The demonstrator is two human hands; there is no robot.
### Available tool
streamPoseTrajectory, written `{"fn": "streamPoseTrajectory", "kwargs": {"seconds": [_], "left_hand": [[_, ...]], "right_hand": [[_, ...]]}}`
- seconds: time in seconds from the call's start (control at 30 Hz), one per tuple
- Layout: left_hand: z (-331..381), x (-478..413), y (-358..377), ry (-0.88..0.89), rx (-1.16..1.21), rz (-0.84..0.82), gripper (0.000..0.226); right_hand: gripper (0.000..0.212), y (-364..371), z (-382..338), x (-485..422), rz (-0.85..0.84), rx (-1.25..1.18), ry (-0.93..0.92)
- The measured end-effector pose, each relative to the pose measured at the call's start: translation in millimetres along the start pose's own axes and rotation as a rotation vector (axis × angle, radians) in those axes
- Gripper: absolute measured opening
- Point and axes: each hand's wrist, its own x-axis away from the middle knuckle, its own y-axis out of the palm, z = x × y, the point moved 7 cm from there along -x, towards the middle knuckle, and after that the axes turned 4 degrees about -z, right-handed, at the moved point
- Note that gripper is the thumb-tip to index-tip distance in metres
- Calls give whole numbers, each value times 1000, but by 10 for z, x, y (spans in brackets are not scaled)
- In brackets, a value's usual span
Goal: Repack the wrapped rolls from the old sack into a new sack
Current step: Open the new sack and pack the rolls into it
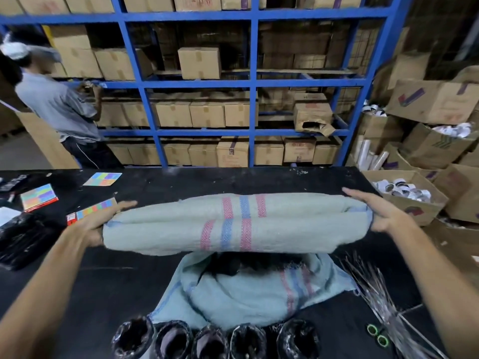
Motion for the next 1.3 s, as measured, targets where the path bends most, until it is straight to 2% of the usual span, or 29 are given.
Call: {"fn": "streamPoseTrajectory", "kwargs": {"seconds": [0.07, 0.1, 0.17, 0.23, 0.3, 0.33, 0.37, 0.43, 0.5, 0.57, 0.6, 0.67, 0.77, 0.83, 0.87, 0.9, 0.93, 0.97, 1.03, 1.07, 1.1, 1.13, 1.17, 1.23, 1.3], "left_hand": [[118, 169, 247, 87, -217, -53, 22], [193, 154, 259, 146, -381, -65, 28], [256, 160, 301, 186, -708, -27, 54], [261, 106, 293, 222, -881, 55, 55], [278, 49, 266, 297, -791, 217, 44], [274, 62, 248, 329, -733, 327, 38], [285, 89, 240, 382, -735, 440, 33], [296, 199, 339, 503, -889, 614, 26], [219, 196, 512, 530, -900, 649, 26], [110, 148, 722, 473, -793, 642, 37], [56, 49, 800, 420, -659, 617, 33], [-66, -52, 1068, 286, -311, 434, 29], [-185, -191, 1191, 171, 60, 144, 24], [-205, -52, 907, 64, 333, 174, 34], [-172, 5, 703, 44, 416, 230, 27], [-158, 96, 557, 72, 507, 222, 20], [-193, 80, 372, 50, 569, 231, 22], [-189, 175, 327, 14, 656, 148, 23], [-176, 222, 284, 7, 498, 14, 19], [-139, 195, 280, 30, 393, -30, 26], [-89, 142, 269, 64, 303, -43, 36], [-47, 118, 260, 86, 186, -18, 46], [-29, 67, 249, 100, 25, -14, 57], [-8, 32, 252, 126, -328, 75, 76], [15, 17, 225, 156, -415, 267, 74]], "right_hand": [[76, 59, 14, -35, 0, 217, -48], [85, 47, -11, -60, 13, 387, -74], [80, 46, -60, -76, 53, 611, -127], [76, 8, -96, -104, 121, 766, -170], [71, -67, -122, -191, 215, 770, -247], [62, -88, -130, -218, 275, 773, -305], [48, -62, -141, -180, 357, 799, -358], [20, -6, -182, -83, 605, 824, -410], [19, 69, -150, -23, 858, 746, -365], [25, 206, -49, -109, 925, 497, -290], [29, 320, -9, -168, 886, 326, -249], [35, 580, 44, -330, 703, 69, -188], [26, 710, 116, -365, 417, 60, -163], [19, 553, 125, -370, 280, 128, -30], [21, 444, 117, -351, 214, 112, 50], [23, 343, 86, -252, 158, 61, 53], [27, 194, 60, -185, 118, -2, 17], [30, 136, 102, -133, 47, -118, 44], [29, 163, 112, -32, -54, -117, 21], [43, 179, 112, -17, -100, -103, -8], [66, 190, 123, -23, -121, -78, -36], [87, 162, 119, -63, -118, 5, -56], [97, 120, 92, -106, -84, 155, -73], [94, 69, 0, -142, 79, 441, -126], [75, 32, -95, -177, 255, 610, -174]]}}
